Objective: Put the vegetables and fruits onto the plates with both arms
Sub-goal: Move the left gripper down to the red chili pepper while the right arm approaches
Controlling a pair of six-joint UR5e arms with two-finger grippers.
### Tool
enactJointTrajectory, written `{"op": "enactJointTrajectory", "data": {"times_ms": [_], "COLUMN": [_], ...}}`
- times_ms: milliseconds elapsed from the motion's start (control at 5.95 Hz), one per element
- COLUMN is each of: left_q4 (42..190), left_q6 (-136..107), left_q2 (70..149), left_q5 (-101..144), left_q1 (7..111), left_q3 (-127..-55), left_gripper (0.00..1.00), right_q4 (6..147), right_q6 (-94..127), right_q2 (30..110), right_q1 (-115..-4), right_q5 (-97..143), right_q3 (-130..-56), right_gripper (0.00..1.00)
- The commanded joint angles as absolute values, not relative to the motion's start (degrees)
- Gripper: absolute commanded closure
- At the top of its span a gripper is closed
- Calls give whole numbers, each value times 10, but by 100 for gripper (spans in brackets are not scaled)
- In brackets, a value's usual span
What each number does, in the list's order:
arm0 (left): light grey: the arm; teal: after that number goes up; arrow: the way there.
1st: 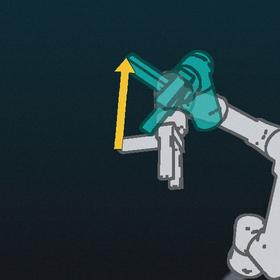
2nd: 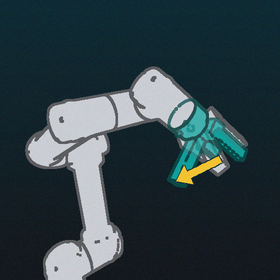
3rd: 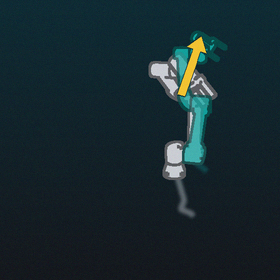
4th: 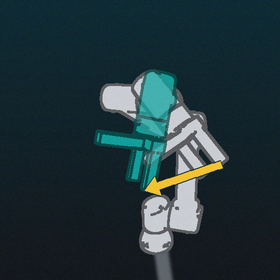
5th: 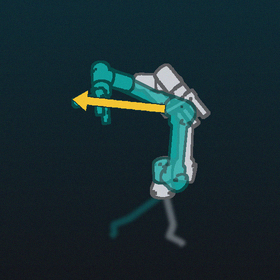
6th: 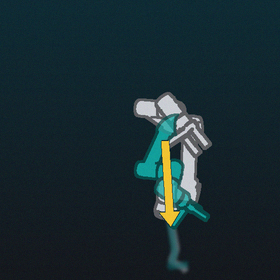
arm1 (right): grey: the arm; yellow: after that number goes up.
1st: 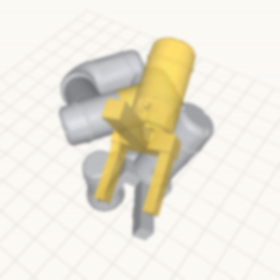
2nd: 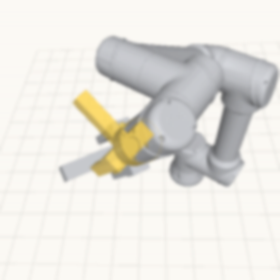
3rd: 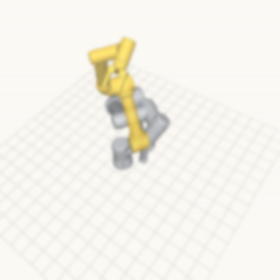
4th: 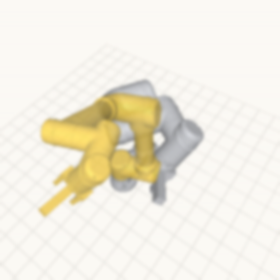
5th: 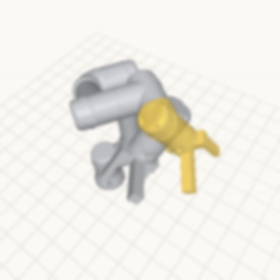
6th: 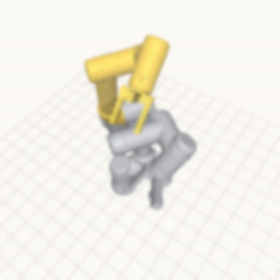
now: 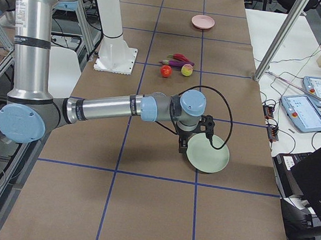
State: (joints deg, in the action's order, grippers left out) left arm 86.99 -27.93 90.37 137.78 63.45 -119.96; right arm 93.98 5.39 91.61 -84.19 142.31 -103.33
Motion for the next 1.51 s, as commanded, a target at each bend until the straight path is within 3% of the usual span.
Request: {"op": "enactJointTrajectory", "data": {"times_ms": [0, 168, 672, 1344], "left_q4": [869, 865, 872, 969], "left_q6": [-405, -412, -412, -415], "left_q2": [1017, 1079, 1240, 1273], "left_q5": [1352, 1287, 1267, 1238], "left_q1": [495, 416, 361, 324], "left_q3": [-1191, -1160, -982, -881], "left_gripper": [0, 0, 1, 6], "right_q4": [915, 875, 693, 679], "right_q6": [60, 95, 401, 597], "right_q2": [918, 920, 913, 870], "right_q1": [-811, -776, -627, -514], "right_q5": [1433, 1433, 1421, 1367], "right_q3": [-1034, -1035, -1056, -1087], "right_gripper": [0, 0, 0, 0]}}
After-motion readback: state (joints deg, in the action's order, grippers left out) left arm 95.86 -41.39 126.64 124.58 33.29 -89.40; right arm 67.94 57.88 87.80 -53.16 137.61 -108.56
